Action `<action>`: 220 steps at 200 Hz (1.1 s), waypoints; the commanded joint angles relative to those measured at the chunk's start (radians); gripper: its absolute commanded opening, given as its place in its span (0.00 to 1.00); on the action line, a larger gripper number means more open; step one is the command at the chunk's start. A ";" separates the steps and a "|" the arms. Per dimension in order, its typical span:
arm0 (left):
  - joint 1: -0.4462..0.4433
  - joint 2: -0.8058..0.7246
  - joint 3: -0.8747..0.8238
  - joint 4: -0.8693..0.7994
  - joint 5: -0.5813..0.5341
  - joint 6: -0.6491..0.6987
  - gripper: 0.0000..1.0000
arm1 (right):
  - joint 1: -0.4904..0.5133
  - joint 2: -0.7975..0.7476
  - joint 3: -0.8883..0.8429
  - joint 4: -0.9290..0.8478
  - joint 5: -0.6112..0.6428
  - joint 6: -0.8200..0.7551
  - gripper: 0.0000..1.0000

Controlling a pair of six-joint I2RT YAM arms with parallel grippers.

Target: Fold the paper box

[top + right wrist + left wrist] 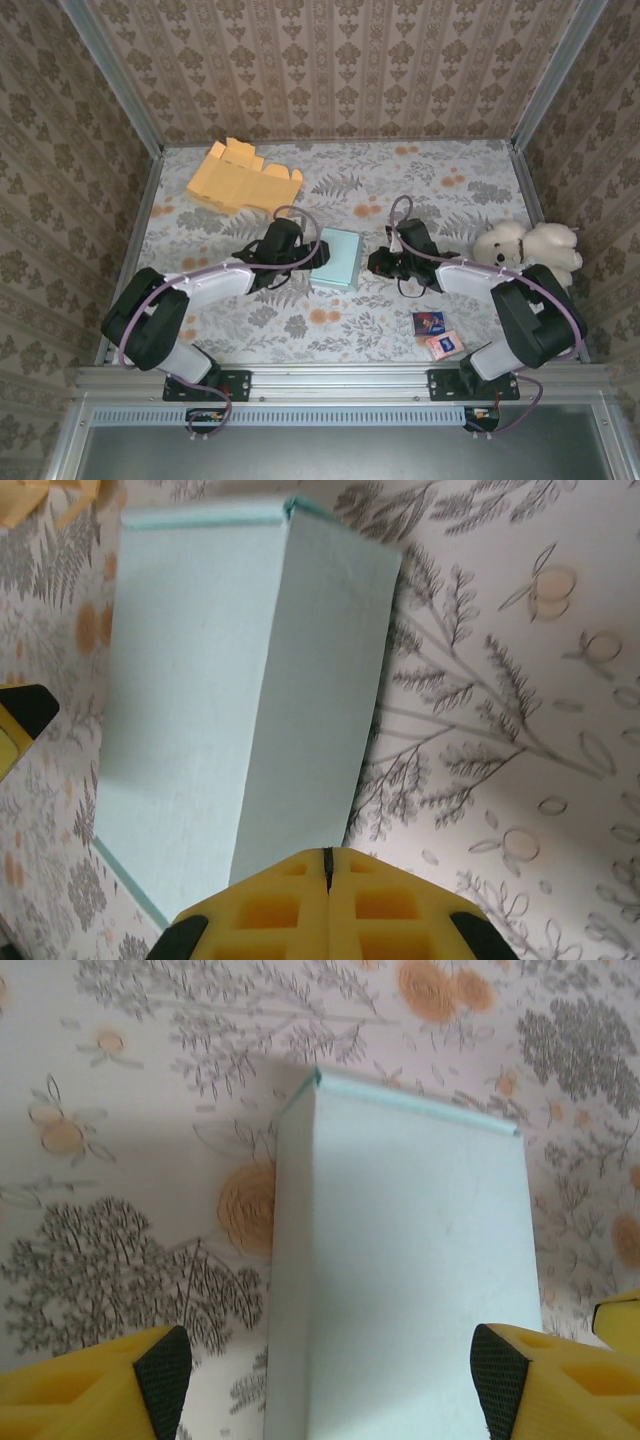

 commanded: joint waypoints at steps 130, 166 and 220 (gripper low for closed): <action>-0.094 0.030 -0.061 0.050 -0.062 -0.068 0.77 | 0.113 0.086 -0.062 0.038 -0.047 0.033 0.00; -0.114 0.048 -0.059 0.053 -0.068 -0.080 0.77 | 0.118 0.143 -0.052 0.071 -0.058 0.042 0.00; -0.188 0.091 -0.080 0.150 -0.066 -0.171 0.76 | 0.141 0.176 -0.052 0.135 -0.056 0.085 0.00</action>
